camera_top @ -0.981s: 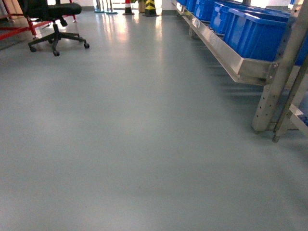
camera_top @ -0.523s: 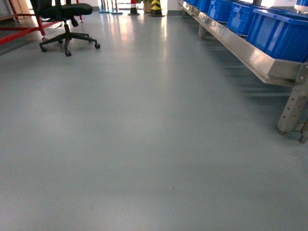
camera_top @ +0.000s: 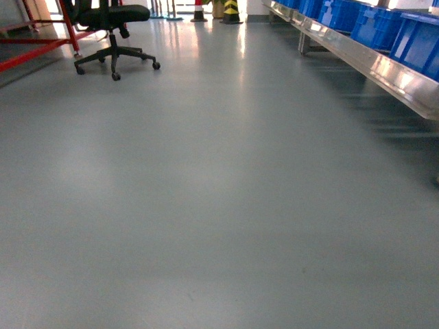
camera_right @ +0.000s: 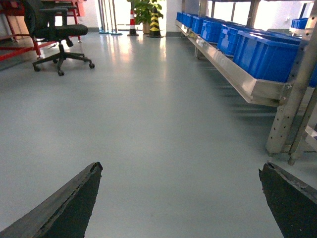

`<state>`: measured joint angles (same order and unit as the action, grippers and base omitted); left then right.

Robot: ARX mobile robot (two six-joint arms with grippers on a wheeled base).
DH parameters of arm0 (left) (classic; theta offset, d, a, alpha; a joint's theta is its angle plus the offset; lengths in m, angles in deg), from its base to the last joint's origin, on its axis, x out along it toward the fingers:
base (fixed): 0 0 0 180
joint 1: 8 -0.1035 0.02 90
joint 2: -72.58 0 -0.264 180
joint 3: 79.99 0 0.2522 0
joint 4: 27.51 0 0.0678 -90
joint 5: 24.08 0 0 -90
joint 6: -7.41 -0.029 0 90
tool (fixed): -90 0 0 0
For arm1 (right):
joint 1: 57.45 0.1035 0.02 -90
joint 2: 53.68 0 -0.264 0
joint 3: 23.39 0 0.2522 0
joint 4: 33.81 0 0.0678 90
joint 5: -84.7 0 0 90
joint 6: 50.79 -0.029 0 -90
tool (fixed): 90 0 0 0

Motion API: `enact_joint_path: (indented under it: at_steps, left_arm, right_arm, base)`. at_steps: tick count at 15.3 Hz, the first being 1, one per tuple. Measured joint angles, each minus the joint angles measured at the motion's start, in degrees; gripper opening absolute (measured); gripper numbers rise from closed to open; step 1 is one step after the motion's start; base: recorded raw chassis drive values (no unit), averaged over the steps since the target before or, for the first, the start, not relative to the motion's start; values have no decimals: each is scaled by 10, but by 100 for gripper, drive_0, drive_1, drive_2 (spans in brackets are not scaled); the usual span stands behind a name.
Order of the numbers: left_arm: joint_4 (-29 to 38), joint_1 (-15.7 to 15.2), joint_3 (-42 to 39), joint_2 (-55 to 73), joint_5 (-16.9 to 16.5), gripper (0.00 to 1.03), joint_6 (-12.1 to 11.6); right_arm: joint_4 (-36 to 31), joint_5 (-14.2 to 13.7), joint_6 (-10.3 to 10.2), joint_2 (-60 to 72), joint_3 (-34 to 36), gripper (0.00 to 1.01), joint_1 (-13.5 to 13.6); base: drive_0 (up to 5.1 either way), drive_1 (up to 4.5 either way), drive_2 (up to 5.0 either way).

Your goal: Pick capacitor and pack into box

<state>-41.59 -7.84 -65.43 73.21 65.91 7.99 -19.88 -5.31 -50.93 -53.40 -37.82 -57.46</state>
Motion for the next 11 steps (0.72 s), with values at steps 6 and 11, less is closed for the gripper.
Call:
enact_joint_path:
  at_steps: [6, 11]
  left_arm:
    - [-1, 0, 0, 0, 2, 44, 0]
    - [0, 0, 0, 0, 0, 44, 0]
  right_arm:
    - [2, 0, 0, 0, 0, 98, 0]
    - [2, 0, 0, 0, 0, 98, 0]
  base:
    - [-497, 240, 240]
    - [-500, 236, 236]
